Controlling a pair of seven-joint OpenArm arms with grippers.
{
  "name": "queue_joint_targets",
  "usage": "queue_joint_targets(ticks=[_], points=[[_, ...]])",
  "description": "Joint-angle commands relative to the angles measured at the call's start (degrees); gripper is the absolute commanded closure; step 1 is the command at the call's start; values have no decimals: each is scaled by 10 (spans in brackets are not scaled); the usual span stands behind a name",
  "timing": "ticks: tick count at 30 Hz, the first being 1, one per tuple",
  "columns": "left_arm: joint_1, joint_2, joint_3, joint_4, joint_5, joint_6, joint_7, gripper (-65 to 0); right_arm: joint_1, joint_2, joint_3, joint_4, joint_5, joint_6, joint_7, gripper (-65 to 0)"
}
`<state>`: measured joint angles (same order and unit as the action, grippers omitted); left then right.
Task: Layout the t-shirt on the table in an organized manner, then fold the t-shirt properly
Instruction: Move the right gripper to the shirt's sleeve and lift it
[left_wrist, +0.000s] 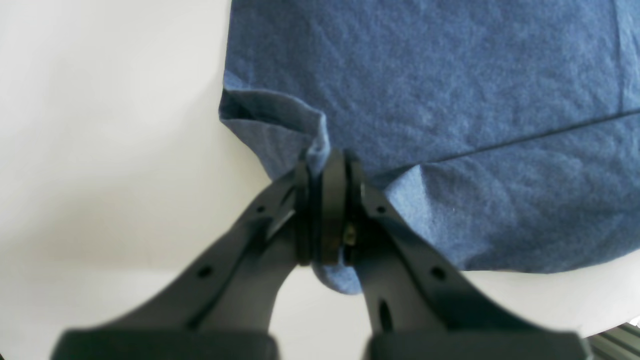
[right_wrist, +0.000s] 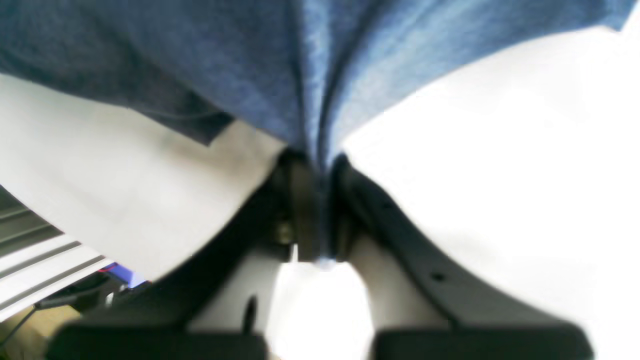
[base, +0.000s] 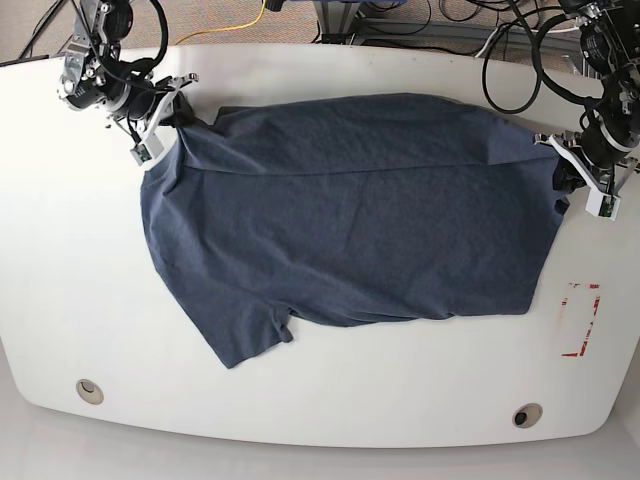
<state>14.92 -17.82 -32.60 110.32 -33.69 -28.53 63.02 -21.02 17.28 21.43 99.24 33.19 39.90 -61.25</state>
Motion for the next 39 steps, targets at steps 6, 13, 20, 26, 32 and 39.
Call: queue_joint_targets(ticks=[6, 13, 20, 26, 32, 39], points=[[-5, -10, -4, 10, -6, 0, -12, 0, 1, 6, 3, 107, 3, 1, -28, -2], [-5, -10, -4, 10, -6, 0, -12, 0, 92, -15, 2, 144, 3, 1, -96, -5], [-5, -10, -2, 10, -6, 0, -12, 0, 238, -47, -18, 105, 3, 1, -134, -6], [-5, -10, -1, 10, -6, 0, -12, 0, 342, -68, -61, 9, 1, 1, -137, -8], [-5, -10, -1, 10, -5, 0, -12, 0, 408, -71, -102, -114, 0, 1, -118, -132], [-4, -10, -1, 10, -5, 0, -12, 0, 431, -67, -119, -208, 3, 1, -90, -553]])
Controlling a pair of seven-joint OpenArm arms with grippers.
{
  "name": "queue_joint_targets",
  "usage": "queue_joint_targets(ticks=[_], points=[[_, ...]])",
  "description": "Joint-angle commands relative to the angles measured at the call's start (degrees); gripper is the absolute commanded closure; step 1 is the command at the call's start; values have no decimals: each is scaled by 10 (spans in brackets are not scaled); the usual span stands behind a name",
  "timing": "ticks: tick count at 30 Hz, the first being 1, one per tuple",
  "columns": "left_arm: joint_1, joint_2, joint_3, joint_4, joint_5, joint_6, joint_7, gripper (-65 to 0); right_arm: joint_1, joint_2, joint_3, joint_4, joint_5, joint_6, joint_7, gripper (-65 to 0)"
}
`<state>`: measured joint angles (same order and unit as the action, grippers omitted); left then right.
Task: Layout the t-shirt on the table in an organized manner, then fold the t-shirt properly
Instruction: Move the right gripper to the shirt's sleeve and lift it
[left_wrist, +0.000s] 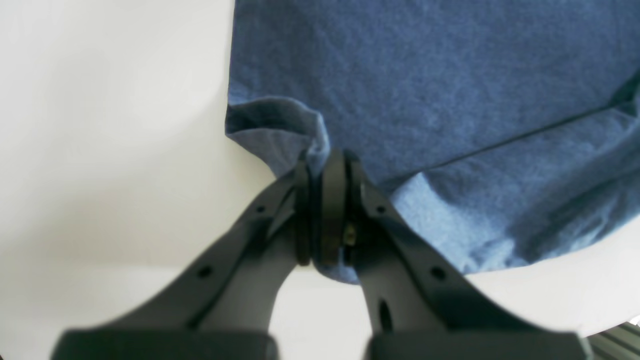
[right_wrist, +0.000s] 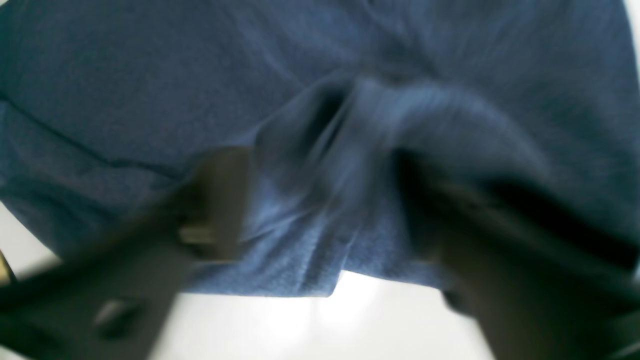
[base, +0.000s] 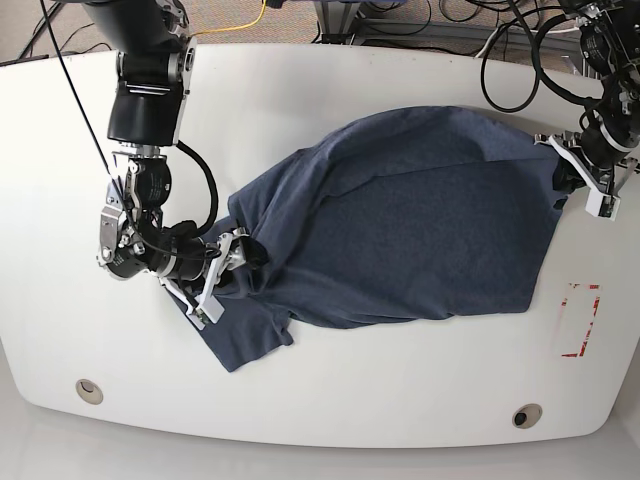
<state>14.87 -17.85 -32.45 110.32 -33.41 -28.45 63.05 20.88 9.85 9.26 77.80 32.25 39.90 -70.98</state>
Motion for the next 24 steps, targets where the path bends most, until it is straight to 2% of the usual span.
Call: queue_joint_targets(ticks=[1, 3, 6, 10, 13, 20, 24], points=[[-3, -10, -3, 10, -8, -1, -12, 0, 11, 7, 4, 7, 12, 1, 3, -591], [-3, -10, -3, 10, -8, -1, -12, 0, 3, 14, 6, 15, 13, 1, -14, -650], [-3, -10, -3, 10, -8, -1, -12, 0, -25, 26, 25, 48, 13, 1, -41, -650], [-3, -10, -3, 10, -8, -1, -12, 0, -77, 26, 63, 114, 13, 1, -60, -650], [-4, -10, -2, 10, -8, -1, -12, 0, -114, 27, 76, 145, 13, 1, -61, -650], [-4, -10, -2, 10, -8, -1, -12, 0, -145, 25, 78, 132, 13, 1, -58, -650], [-4, -9, 4, 10, -8, -1, -12, 0, -148, 24, 78, 99, 13, 1, -29, -650]])
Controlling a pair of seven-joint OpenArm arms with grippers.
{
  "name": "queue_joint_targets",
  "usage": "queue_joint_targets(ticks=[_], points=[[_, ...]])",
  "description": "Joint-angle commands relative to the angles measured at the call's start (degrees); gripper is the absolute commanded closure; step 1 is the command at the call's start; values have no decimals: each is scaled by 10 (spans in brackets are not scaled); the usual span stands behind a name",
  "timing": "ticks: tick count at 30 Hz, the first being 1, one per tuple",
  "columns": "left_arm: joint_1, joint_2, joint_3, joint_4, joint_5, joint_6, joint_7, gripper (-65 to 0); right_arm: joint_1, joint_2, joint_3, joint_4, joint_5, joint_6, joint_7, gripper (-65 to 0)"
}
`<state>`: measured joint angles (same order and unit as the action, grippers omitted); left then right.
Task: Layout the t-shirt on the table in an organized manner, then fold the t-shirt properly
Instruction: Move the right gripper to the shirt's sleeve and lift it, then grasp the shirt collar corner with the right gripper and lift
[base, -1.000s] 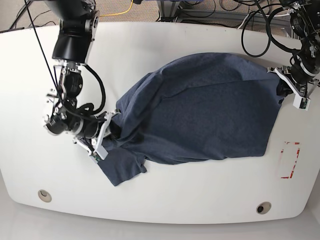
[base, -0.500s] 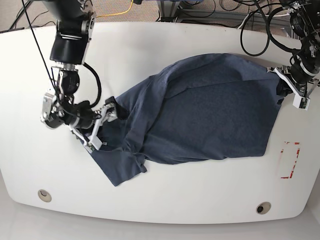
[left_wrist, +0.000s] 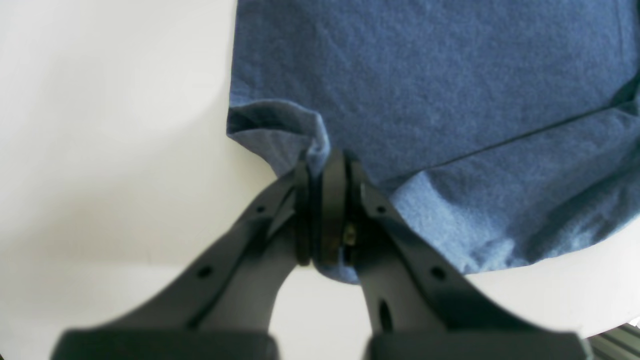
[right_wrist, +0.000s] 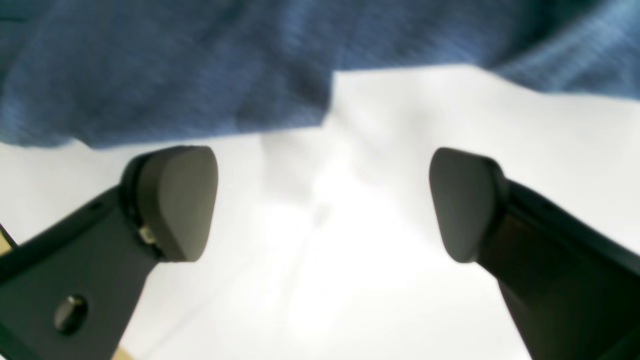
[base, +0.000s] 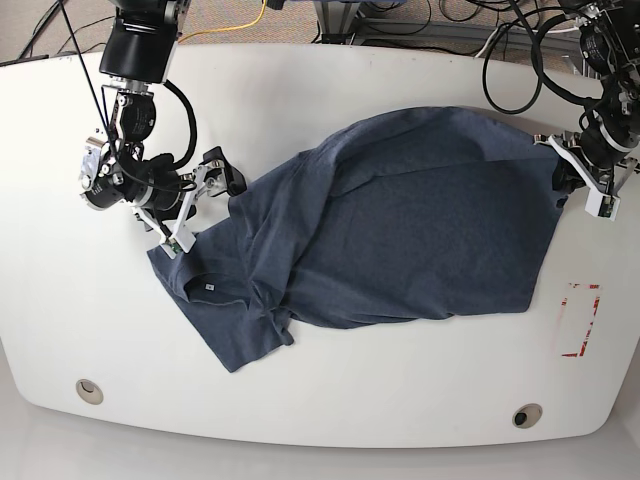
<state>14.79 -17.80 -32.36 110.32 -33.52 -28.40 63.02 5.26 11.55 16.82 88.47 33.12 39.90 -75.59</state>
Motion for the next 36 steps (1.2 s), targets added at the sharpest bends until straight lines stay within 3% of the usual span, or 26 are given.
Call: queue_joint_targets(ticks=[1, 7, 19, 29, 36], points=[[-3, -10, 8, 10, -7, -1, -12, 0, 9, 7, 2, -17, 4, 1, 26, -650], [-3, -11, 14, 10, -7, -1, -12, 0, 16, 7, 0, -86, 4, 1, 62, -650], [-3, -10, 14, 10, -7, 1, -12, 0, 28, -16, -1, -86, 4, 1, 35, -645], [-3, -9, 14, 10, -7, 1, -12, 0, 25, -50, -1, -60, 4, 1, 14, -366], [-3, -9, 14, 10, -7, 1, -12, 0, 25, -61, -1, -60, 4, 1, 11, -327]])
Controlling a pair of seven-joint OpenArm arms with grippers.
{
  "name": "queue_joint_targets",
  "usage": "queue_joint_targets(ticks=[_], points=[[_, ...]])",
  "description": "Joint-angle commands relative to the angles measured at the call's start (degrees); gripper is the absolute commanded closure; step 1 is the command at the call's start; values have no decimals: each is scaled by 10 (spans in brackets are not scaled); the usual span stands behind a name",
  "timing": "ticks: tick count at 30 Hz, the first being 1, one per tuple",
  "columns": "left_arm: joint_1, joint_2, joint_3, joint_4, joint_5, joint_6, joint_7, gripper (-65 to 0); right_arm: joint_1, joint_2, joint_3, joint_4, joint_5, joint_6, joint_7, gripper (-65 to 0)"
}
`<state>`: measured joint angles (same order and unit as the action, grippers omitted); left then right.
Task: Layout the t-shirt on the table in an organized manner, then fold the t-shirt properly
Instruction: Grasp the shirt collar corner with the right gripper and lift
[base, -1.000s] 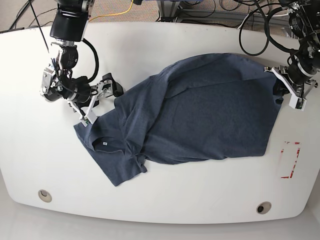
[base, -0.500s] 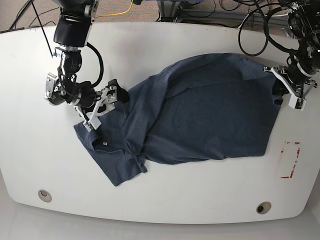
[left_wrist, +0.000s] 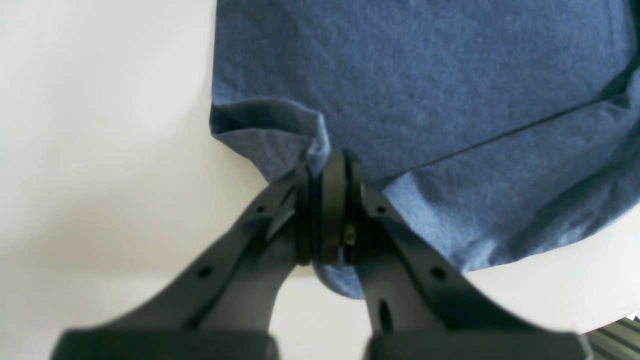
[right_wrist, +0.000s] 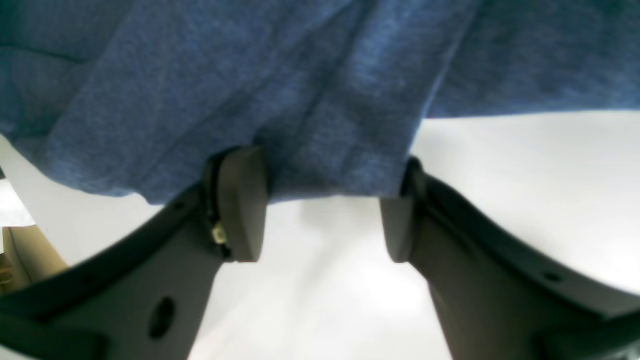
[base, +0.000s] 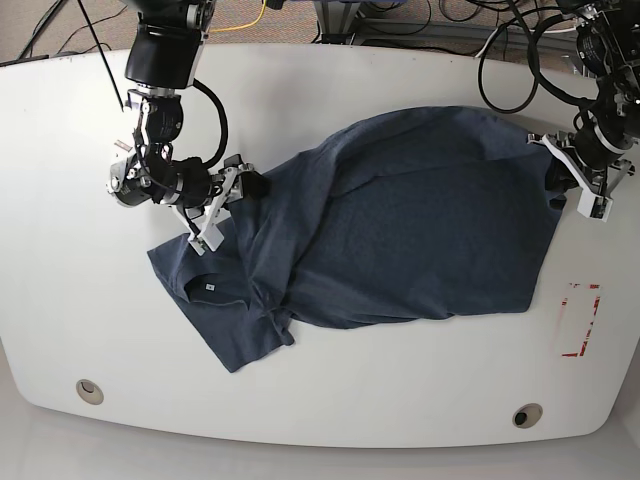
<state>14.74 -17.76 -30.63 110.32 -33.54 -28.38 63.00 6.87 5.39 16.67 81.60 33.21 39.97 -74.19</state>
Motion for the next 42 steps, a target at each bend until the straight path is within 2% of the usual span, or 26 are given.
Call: queue_joint_targets(ticks=[1, 10, 12, 17, 30, 42], points=[[-3, -9, -4, 10, -7, 0, -12, 0, 9, 0, 1, 9, 3, 0, -3, -327], [-3, -9, -4, 10, -7, 0, -12, 0, 13, -1, 0, 9, 3, 0, -2, -304], [-3, -9, -4, 10, -7, 0, -12, 0, 13, -1, 0, 10, 3, 0, -2, -244], [-3, -8, -4, 10, -7, 0, -12, 0, 19, 1, 0, 12, 3, 0, -2, 0], [-3, -9, -3, 10, -7, 0, -12, 0, 6, 5, 0, 159, 3, 0, -12, 0], [-44, -12, -3, 13, -8, -1, -12, 0, -4, 53, 2, 317, 3, 0, -15, 0]])
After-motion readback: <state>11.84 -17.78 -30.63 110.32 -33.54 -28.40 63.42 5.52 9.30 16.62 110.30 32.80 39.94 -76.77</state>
